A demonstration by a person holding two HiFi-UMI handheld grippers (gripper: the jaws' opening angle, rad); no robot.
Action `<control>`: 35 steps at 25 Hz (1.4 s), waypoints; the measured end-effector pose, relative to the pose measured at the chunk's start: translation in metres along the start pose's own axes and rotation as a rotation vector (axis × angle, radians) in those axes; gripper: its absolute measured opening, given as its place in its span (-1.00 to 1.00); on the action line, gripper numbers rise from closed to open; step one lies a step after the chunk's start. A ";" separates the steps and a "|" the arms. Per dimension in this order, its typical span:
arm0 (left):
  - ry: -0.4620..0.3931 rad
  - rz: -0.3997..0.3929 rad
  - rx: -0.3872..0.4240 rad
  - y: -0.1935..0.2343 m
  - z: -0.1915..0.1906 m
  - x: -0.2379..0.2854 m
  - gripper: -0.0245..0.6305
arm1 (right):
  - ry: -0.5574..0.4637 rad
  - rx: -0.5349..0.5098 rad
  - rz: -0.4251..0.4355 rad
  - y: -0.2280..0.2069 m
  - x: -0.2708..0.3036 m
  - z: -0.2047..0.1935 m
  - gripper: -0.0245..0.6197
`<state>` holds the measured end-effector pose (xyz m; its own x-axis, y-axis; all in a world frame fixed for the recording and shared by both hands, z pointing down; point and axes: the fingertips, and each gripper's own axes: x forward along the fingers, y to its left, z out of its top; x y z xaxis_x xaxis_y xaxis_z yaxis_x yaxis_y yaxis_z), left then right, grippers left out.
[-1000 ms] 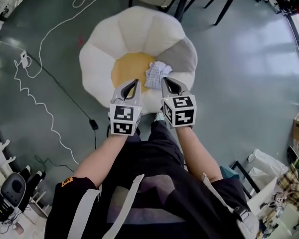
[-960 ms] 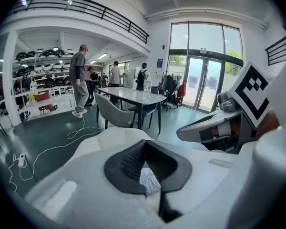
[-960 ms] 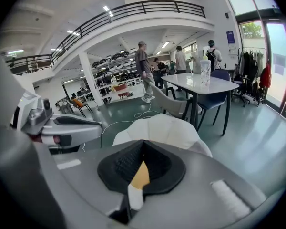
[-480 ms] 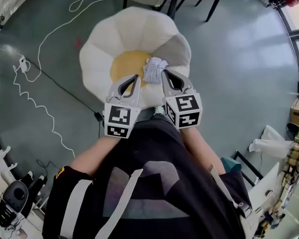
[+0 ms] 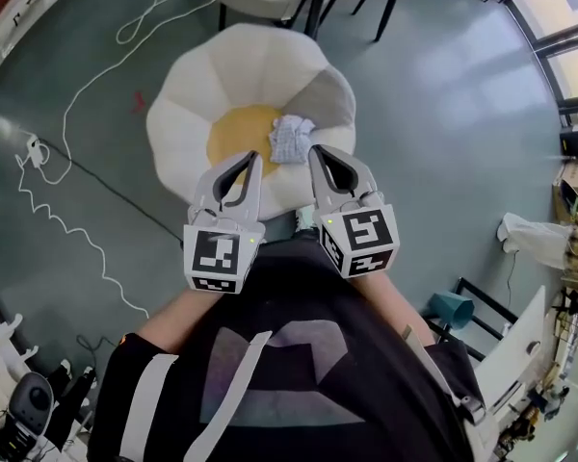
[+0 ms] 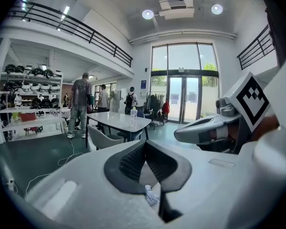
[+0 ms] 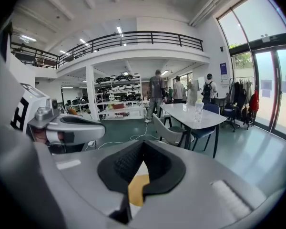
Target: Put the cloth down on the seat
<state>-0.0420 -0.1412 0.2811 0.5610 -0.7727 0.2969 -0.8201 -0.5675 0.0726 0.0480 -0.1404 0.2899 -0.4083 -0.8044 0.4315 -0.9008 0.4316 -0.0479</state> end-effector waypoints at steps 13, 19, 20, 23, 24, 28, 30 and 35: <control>-0.072 0.096 0.040 -0.015 0.036 -0.029 -0.93 | -0.071 -0.060 0.036 0.009 -0.039 0.027 -0.92; -0.068 0.124 0.043 -0.011 0.032 -0.034 -0.93 | -0.061 -0.064 0.060 0.015 -0.038 0.020 -0.92; -0.064 0.122 0.044 -0.011 0.032 -0.033 -0.93 | -0.061 -0.060 0.063 0.015 -0.037 0.020 -0.92; -0.064 0.114 0.050 -0.010 0.032 -0.033 -0.93 | -0.065 -0.059 0.062 0.018 -0.036 0.022 -0.92; -0.065 0.112 0.051 -0.010 0.032 -0.033 -0.93 | -0.066 -0.059 0.061 0.018 -0.035 0.022 -0.92; -0.065 0.104 0.051 -0.009 0.033 -0.029 -0.93 | -0.064 -0.057 0.055 0.015 -0.033 0.023 -0.92; -0.066 0.100 0.051 -0.009 0.034 -0.027 -0.93 | -0.064 -0.056 0.052 0.014 -0.033 0.023 -0.92; -0.063 0.093 0.048 -0.010 0.032 -0.024 -0.93 | -0.060 -0.050 0.045 0.011 -0.031 0.020 -0.92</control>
<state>-0.0436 -0.1263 0.2433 0.4902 -0.8380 0.2399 -0.8634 -0.5045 0.0019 0.0482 -0.1187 0.2579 -0.4579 -0.8059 0.3753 -0.8733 0.4868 -0.0202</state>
